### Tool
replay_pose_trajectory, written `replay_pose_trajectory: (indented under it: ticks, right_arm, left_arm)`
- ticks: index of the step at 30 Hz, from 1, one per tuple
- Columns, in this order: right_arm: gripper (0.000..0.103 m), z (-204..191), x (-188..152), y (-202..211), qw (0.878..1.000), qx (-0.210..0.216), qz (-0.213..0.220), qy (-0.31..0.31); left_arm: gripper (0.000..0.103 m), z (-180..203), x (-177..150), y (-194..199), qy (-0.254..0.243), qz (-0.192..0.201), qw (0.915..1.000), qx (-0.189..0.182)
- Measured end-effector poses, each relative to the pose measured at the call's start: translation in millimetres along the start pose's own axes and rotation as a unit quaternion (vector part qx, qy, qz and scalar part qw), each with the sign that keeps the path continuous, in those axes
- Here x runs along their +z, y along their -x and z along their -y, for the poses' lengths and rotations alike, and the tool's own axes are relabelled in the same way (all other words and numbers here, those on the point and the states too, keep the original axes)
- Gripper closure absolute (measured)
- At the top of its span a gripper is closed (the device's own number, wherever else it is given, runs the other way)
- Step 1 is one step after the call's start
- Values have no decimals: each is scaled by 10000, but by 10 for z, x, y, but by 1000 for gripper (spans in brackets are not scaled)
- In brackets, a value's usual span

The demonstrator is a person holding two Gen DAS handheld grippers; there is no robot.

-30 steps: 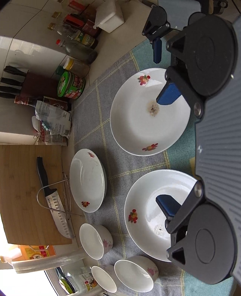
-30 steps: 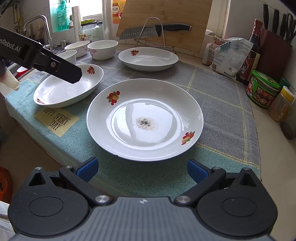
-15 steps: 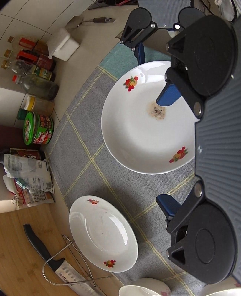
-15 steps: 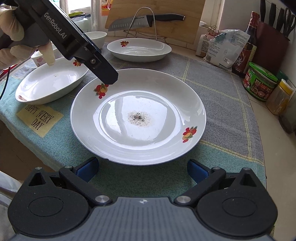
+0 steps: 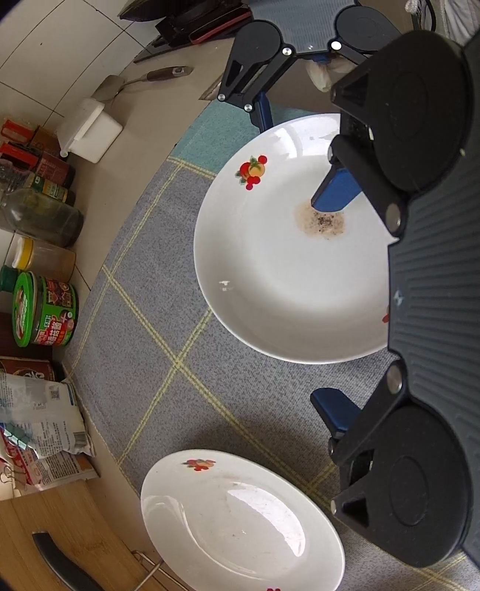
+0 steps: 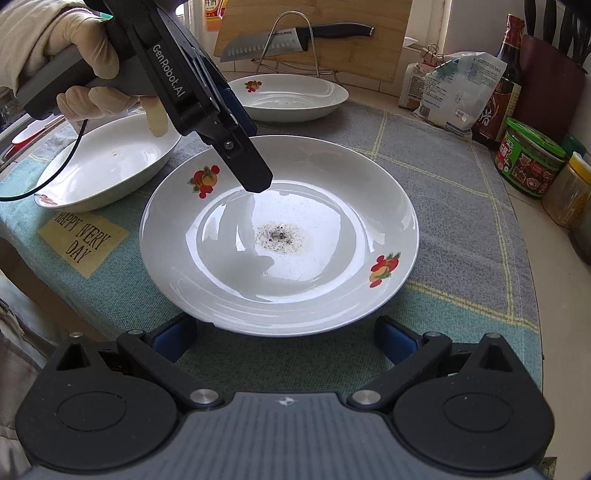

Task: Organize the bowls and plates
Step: 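Close the left tool on the rim of the stained plate, then lift the stained plate with the left tool and carry it toward the jars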

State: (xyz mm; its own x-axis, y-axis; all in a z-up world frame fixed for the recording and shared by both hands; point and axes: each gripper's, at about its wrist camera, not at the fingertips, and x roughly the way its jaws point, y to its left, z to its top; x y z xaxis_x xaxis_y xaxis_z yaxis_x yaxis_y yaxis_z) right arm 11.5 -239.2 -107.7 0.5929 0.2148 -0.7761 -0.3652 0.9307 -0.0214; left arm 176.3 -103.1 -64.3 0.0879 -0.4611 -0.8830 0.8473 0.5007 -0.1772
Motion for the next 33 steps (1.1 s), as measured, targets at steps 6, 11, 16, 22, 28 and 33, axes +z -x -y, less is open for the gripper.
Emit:
replay_pose_trajectory:
  ticks: [6,11,16,22,28,33]
  right_arm:
    - [0,-28,-131,49,9991,-133,386,-138]
    - [0,-38,-125,53,9990,-159,397,-154]
    - [0,-10,-101,33,9992,-43,408,-19]
    - [0,39,-24,-20,9993,116,326,147]
    - [0,56,-11,-33,9991,190,324,215]
    - [0,58,-2,-39,9989,224,315,255]
  left_arm:
    - [3,-64,66,-102,-86,-157,9989,-442]
    - [4,-84,120,-159,-107,-251,9974,-668]
    - [9,-116,139,-214,10,-441,9960,-781]
    - [12,-127,173,-250,32,-575,9952,-790]
    - [13,-111,219,-268,-26,-639,9948,-799]
    - [14,-120,227,-270,-28,-646,9944,-832]
